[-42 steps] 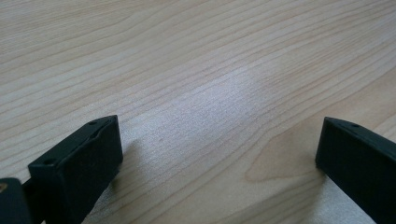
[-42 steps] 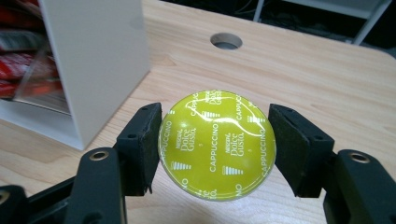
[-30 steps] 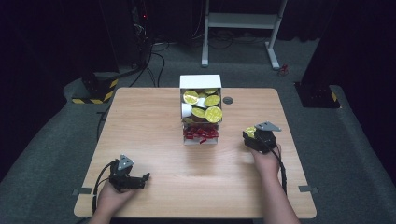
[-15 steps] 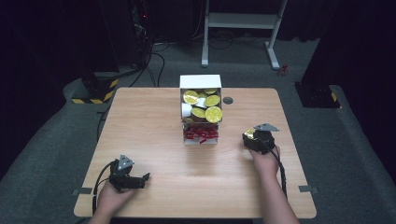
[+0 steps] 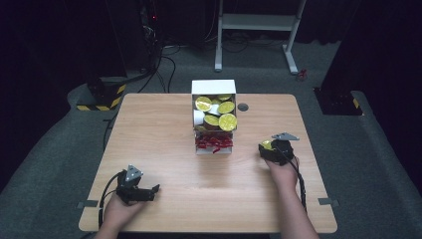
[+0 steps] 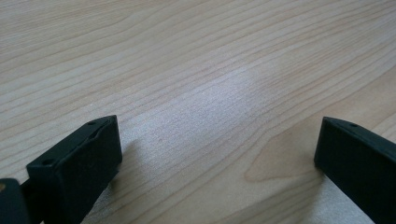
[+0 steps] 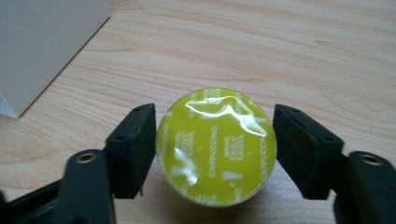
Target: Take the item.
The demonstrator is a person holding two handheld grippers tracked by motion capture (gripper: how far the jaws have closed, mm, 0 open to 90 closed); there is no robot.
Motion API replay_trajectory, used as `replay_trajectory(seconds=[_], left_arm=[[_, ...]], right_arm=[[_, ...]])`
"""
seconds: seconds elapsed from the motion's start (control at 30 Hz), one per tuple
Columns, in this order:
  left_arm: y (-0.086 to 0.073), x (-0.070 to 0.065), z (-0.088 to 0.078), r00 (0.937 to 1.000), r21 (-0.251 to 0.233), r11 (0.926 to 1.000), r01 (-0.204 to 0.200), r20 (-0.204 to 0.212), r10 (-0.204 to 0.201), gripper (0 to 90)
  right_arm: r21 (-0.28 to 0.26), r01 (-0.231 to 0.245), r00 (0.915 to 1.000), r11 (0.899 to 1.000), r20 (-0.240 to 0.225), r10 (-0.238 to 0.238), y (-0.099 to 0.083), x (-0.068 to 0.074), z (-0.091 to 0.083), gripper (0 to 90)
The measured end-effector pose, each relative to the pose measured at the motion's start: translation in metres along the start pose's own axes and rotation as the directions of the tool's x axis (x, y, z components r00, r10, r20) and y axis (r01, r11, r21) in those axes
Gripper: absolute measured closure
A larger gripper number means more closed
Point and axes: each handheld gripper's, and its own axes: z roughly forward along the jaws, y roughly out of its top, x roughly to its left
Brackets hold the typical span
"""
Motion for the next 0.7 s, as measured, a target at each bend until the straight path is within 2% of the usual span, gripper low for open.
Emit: replay_trajectory(seconds=[0.1, 0.33, 0.37, 0.53, 0.7], left_arm=[[0.0, 0.0, 0.0, 1.0, 0.0, 1.0, 0.0, 0.0, 0.0, 1.1], [0.0, 0.0, 0.0, 1.0, 0.0, 1.0, 0.0, 0.0, 0.0, 1.1], [0.0, 0.0, 0.0, 1.0, 0.0, 1.0, 0.0, 0.0, 0.0, 1.1], [0.0, 0.0, 0.0, 1.0, 0.0, 1.0, -0.001, -0.001, 0.001, 1.1], [0.0, 0.0, 0.0, 1.0, 0.0, 1.0, -0.001, 0.0, 0.001, 1.1]], right_arm=[[-0.015, 0.006, 0.9999, 1.0, -0.013, -0.006, 0.001, 0.0, -0.001, 26.4], [-0.048, -0.024, 0.999, 0.999, -0.038, 0.022, 0.007, 0.004, -0.007, 22.6], [-0.054, -0.012, 0.9991, 0.998, -0.041, 0.01, 0.008, 0.004, -0.008, 22.6], [-0.075, -0.021, 0.9986, 0.997, -0.05, 0.017, 0.011, 0.006, -0.014, 22.2], [-0.094, -0.005, 0.9985, 0.996, -0.056, 0.0, 0.013, 0.01, -0.022, 20.9]])
